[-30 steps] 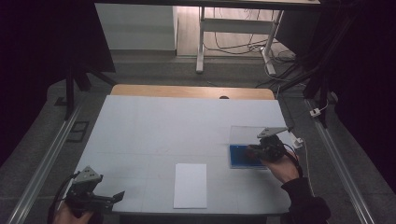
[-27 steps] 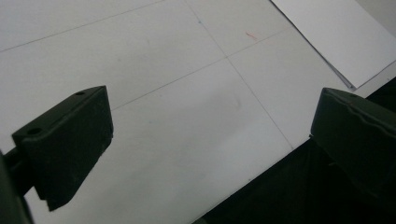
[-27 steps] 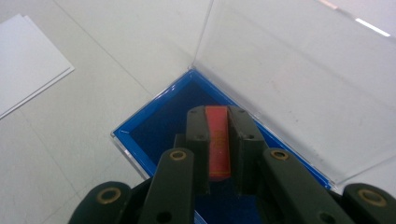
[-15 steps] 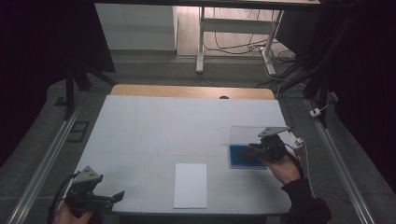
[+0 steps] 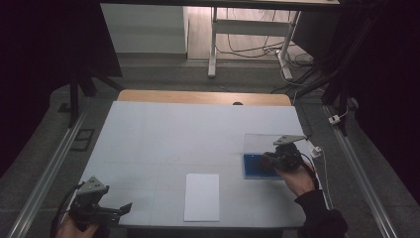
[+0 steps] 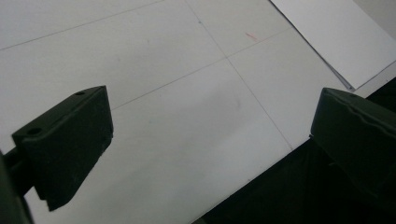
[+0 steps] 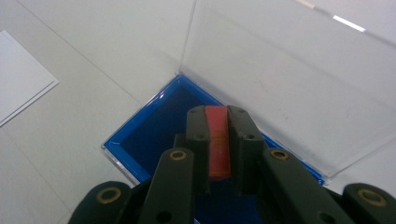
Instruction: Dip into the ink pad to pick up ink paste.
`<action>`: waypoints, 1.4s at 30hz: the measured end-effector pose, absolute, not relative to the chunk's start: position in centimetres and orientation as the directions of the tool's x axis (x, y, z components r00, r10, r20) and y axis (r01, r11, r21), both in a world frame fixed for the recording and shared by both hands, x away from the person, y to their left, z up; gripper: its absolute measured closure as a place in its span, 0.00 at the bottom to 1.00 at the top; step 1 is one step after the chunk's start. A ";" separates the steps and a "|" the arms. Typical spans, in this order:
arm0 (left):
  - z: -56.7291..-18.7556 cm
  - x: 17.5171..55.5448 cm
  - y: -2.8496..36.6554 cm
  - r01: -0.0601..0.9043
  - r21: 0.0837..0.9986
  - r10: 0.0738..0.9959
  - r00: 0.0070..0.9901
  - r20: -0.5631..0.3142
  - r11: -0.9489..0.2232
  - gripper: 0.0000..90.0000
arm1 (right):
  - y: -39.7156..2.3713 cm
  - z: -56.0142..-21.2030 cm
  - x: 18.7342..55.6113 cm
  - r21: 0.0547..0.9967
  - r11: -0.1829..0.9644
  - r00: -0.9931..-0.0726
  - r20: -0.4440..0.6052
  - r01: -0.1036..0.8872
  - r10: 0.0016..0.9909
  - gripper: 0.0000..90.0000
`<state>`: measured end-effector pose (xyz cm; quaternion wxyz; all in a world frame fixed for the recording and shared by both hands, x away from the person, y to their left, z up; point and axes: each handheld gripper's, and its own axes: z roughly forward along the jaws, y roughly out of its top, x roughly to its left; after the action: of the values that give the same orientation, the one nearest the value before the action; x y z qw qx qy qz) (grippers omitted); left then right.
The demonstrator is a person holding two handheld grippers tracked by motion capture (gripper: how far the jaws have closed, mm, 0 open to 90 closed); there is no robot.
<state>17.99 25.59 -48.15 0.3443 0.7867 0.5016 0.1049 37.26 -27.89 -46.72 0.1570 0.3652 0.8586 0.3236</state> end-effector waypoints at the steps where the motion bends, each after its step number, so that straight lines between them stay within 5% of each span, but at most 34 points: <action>1: -48.1 18.0 25.6 0.717 0.647 0.862 0.474 -0.181 -0.259 0.00 | -27.8 -46.9 37.3 0.671 0.525 -0.687 -0.031 0.524 0.726 0.89; 18: -48.2 18.0 25.7 0.723 0.644 0.865 0.465 -0.189 -0.249 0.00 | -27.2 -47.8 37.4 0.635 0.559 -0.691 -0.054 0.533 0.721 0.90; 25: -48.2 18.1 25.7 0.725 0.641 0.864 0.466 -0.188 -0.252 0.00 | -26.0 -47.8 36.9 0.606 0.617 -0.696 -0.140 0.502 0.704 0.90; 32: -48.2 18.1 25.7 0.724 0.643 0.864 0.467 -0.190 -0.250 0.00 | -27.5 -47.9 37.7 0.630 0.528 -0.673 -0.012 0.569 0.739 0.90; 38: -48.2 18.1 25.7 0.726 0.640 0.863 0.468 -0.190 -0.253 0.00 | -26.4 -47.9 37.1 0.613 0.590 -0.687 -0.103 0.526 0.719 0.90; 42: -48.2 18.1 25.6 0.726 0.640 0.863 0.468 -0.188 -0.254 0.00 | -26.8 -47.9 37.3 0.622 0.562 -0.681 -0.062 0.545 0.730 0.90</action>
<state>18.09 25.65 -48.17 0.3423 0.7854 0.5057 0.1007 37.35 -26.81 -47.89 0.1583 0.3667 0.8694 0.2909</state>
